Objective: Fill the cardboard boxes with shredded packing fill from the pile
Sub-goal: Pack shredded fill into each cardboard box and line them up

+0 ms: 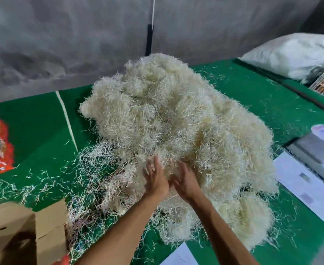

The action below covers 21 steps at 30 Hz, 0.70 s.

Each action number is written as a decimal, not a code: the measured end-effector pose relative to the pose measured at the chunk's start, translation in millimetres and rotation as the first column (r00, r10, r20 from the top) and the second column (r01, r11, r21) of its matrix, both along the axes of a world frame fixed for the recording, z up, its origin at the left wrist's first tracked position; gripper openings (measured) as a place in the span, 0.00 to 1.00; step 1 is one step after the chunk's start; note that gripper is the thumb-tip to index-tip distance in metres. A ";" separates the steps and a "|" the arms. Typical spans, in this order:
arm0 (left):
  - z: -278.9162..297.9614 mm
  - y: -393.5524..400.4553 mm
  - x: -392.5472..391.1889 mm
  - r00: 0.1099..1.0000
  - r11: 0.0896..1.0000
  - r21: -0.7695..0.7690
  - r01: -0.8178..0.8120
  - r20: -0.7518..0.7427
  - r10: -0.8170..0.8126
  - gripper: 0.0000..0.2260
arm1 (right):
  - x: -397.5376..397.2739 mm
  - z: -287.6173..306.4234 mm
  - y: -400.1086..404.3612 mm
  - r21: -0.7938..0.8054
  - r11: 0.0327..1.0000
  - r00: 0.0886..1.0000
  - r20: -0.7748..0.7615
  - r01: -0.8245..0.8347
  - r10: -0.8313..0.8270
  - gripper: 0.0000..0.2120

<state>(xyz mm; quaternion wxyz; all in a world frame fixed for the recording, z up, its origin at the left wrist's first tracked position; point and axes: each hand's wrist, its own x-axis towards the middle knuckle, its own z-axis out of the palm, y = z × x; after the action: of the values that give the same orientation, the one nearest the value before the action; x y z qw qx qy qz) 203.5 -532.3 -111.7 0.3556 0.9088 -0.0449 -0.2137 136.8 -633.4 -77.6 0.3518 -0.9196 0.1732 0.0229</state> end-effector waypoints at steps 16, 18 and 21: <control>65.2 113.6 32.5 0.803 0.629 -0.514 -0.583 -0.484 0.348 0.05 | 35.4 11.1 88.5 0.295 0.955 0.993 0.120 -0.038 0.003 0.36; 97.4 146.0 38.3 0.758 0.490 -0.583 -0.648 -0.552 0.347 0.09 | 45.8 31.2 114.8 0.115 0.992 0.965 0.259 -0.057 0.025 0.34; 145.9 204.5 44.5 0.716 0.285 -0.659 -0.696 -0.603 0.352 0.10 | 57.8 60.4 150.3 -0.059 0.996 0.901 0.426 -0.062 0.081 0.31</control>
<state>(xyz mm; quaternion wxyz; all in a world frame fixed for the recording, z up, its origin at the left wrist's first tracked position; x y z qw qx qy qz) 248.0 -327.7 34.1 0.8077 0.5130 0.2249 -0.1839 194.6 -483.1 -17.3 0.3601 -0.9153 0.0583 -0.1705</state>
